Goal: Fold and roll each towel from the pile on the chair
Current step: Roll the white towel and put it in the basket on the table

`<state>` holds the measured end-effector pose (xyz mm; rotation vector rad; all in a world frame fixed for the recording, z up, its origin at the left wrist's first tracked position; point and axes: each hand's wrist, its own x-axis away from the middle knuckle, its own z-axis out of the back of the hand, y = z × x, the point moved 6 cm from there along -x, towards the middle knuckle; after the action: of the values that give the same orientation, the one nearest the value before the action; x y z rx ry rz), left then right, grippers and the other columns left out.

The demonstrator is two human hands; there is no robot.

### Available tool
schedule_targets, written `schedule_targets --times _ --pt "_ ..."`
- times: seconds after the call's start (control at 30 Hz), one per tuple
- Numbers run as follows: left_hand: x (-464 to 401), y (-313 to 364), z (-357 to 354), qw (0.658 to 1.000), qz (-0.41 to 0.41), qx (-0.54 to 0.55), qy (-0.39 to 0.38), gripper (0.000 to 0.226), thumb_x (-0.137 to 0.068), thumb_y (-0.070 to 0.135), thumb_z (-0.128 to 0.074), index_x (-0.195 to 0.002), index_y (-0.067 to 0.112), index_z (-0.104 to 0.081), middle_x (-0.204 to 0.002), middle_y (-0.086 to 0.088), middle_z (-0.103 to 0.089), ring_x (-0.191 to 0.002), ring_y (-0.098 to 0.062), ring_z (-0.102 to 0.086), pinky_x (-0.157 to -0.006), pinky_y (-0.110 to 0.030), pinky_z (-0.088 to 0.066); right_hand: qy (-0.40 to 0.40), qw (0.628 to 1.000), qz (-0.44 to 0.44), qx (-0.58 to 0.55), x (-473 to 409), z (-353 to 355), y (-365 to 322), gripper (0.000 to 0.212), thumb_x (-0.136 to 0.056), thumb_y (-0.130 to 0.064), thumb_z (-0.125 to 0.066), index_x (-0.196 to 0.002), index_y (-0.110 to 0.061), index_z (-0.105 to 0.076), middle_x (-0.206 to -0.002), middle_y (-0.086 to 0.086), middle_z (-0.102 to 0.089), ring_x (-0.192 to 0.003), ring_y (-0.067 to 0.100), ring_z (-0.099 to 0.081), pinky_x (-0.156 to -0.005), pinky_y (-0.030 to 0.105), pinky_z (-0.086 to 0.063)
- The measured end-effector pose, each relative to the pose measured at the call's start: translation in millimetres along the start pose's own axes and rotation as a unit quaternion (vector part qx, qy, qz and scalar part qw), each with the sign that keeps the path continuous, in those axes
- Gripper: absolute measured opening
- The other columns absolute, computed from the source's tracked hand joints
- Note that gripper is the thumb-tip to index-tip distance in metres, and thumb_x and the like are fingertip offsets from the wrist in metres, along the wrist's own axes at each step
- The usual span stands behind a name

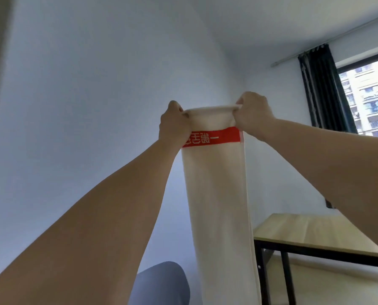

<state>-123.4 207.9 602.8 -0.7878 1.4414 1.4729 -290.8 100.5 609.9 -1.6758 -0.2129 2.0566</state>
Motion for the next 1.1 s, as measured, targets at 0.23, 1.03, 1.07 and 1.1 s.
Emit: schedule_targets --times 0.23,1.03,1.07,1.1 --pt "27 38 42 0.999 -0.033 0.004 -0.008 0.005 -0.091 0.012 -0.036 -0.093 0.015 -0.039 -0.077 0.004 -0.047 -0.066 -0.015 -0.044 -0.057 -0.03 -0.039 0.01 0.999 0.014 -0.03 32 42 -19 0.01 -0.09 -0.02 -0.045 -0.095 -0.017 -0.054 -0.095 0.004 -0.058 -0.082 0.024 -0.055 -0.067 0.034 -0.045" --pt "543 -157 -2 0.731 0.421 -0.096 -0.528 0.012 -0.088 0.014 -0.049 -0.087 0.008 -0.059 -0.075 -0.004 -0.059 -0.06 -0.014 -0.054 -0.039 -0.015 -0.039 -0.64 0.658 -0.377 0.123 524 -75 199 0.038 -0.094 -0.013 -0.053 -0.131 -0.007 -0.042 -0.107 0.019 -0.068 -0.09 0.028 -0.071 -0.082 0.041 -0.058" --pt "542 -166 -10 0.732 0.425 -0.093 -0.524 0.015 -0.088 0.019 -0.051 -0.09 0.009 -0.062 -0.079 -0.004 -0.063 -0.065 -0.016 -0.06 -0.046 -0.017 -0.046 -0.639 0.661 -0.378 0.111 522 -81 205 0.038 -0.094 -0.013 -0.053 -0.131 -0.007 -0.043 -0.107 0.018 -0.068 -0.089 0.027 -0.071 -0.081 0.04 -0.059" --pt "539 -177 -21 0.736 0.432 -0.084 -0.515 0.018 -0.087 0.023 -0.053 -0.093 0.011 -0.065 -0.085 -0.006 -0.067 -0.073 -0.02 -0.065 -0.056 -0.022 -0.053 -0.634 0.669 -0.376 0.098 516 -88 212 0.036 -0.094 -0.013 -0.052 -0.129 -0.007 -0.046 -0.106 0.016 -0.069 -0.089 0.026 -0.071 -0.079 0.039 -0.059"
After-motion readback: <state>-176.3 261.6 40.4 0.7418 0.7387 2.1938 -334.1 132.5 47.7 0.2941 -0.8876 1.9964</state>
